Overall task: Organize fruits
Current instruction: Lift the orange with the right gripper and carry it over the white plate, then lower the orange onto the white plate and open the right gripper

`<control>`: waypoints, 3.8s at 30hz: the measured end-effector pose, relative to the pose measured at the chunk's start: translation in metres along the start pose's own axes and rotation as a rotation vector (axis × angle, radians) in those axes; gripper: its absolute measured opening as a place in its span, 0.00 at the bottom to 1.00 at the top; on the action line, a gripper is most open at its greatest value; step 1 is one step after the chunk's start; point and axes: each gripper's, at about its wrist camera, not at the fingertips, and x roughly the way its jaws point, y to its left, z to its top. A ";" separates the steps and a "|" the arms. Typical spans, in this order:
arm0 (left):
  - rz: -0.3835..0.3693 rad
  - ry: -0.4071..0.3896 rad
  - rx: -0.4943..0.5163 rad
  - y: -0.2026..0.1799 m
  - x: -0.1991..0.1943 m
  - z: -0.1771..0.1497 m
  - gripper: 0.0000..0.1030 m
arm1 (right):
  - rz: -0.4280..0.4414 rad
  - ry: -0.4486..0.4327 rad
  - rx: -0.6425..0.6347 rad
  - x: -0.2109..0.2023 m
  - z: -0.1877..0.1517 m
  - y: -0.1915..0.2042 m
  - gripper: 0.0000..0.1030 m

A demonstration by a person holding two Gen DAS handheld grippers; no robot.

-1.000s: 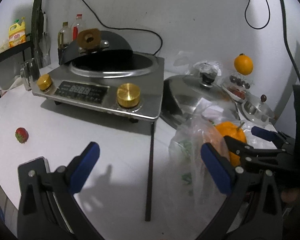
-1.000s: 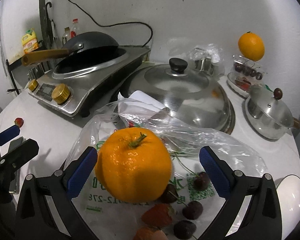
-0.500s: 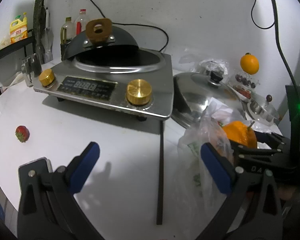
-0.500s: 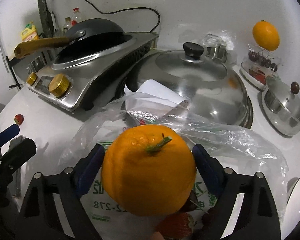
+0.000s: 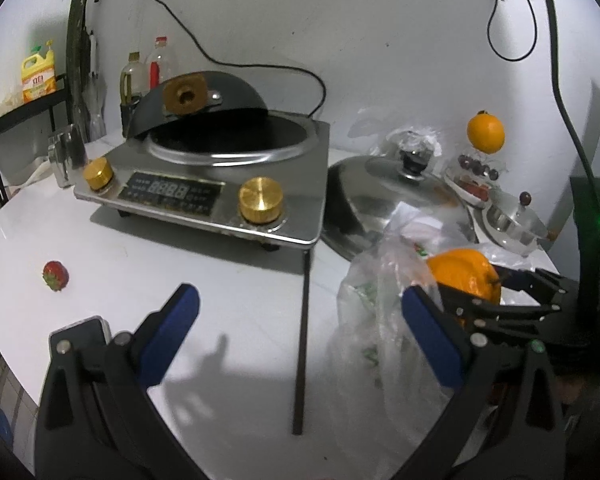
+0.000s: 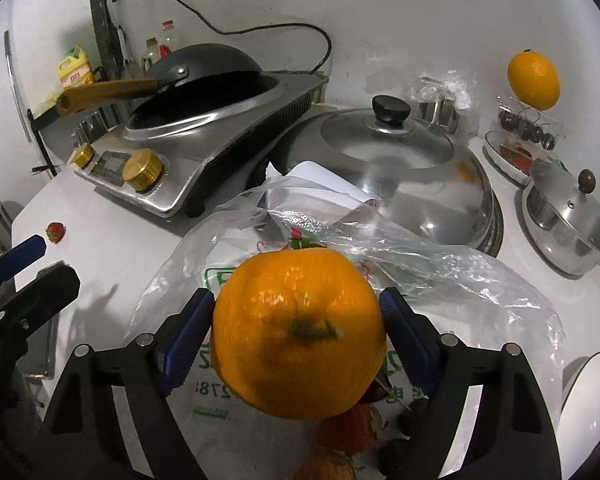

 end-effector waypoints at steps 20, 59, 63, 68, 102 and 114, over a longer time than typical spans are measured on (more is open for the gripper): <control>-0.022 -0.046 0.052 -0.053 -0.042 0.002 0.99 | -0.022 -0.118 0.036 -0.078 -0.010 -0.029 0.83; -0.094 0.002 0.207 -0.203 -0.043 -0.012 0.99 | -0.141 -0.201 0.213 -0.162 -0.071 -0.178 0.83; -0.098 0.008 0.220 -0.215 -0.038 -0.013 0.99 | -0.150 -0.199 0.230 -0.163 -0.075 -0.193 0.83; -0.097 0.021 0.231 -0.226 -0.030 -0.014 0.99 | -0.161 -0.193 0.249 -0.161 -0.079 -0.210 0.83; -0.113 0.092 0.259 -0.260 0.018 -0.021 0.99 | -0.178 -0.116 0.291 -0.124 -0.090 -0.250 0.83; -0.114 0.071 0.251 -0.252 0.004 -0.020 0.99 | -0.200 -0.119 0.274 -0.123 -0.089 -0.247 0.86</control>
